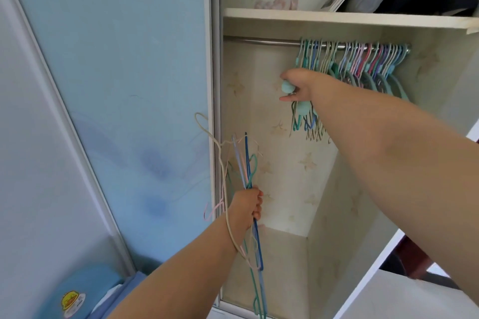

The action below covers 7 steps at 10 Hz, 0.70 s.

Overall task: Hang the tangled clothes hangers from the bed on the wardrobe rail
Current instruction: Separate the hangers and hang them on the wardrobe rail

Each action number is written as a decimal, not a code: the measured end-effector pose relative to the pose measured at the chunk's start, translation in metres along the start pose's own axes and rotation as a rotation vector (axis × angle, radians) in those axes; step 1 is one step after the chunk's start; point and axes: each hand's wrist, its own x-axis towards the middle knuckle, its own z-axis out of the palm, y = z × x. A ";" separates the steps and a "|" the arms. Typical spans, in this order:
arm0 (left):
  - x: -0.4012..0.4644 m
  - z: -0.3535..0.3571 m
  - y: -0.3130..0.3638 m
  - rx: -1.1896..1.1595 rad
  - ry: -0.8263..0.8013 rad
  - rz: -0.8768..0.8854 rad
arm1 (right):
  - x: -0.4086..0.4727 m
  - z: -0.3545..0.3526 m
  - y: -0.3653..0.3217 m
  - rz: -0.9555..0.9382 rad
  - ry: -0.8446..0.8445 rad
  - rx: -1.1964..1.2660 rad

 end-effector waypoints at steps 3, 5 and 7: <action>-0.013 0.016 0.004 0.061 0.069 0.034 | -0.008 -0.004 0.036 -0.029 0.206 0.121; -0.009 0.033 0.002 0.097 0.054 0.024 | -0.094 0.026 0.114 -0.277 0.255 -0.277; -0.004 0.040 -0.002 -0.025 -0.030 0.040 | -0.187 0.015 0.185 -0.071 -0.299 -0.708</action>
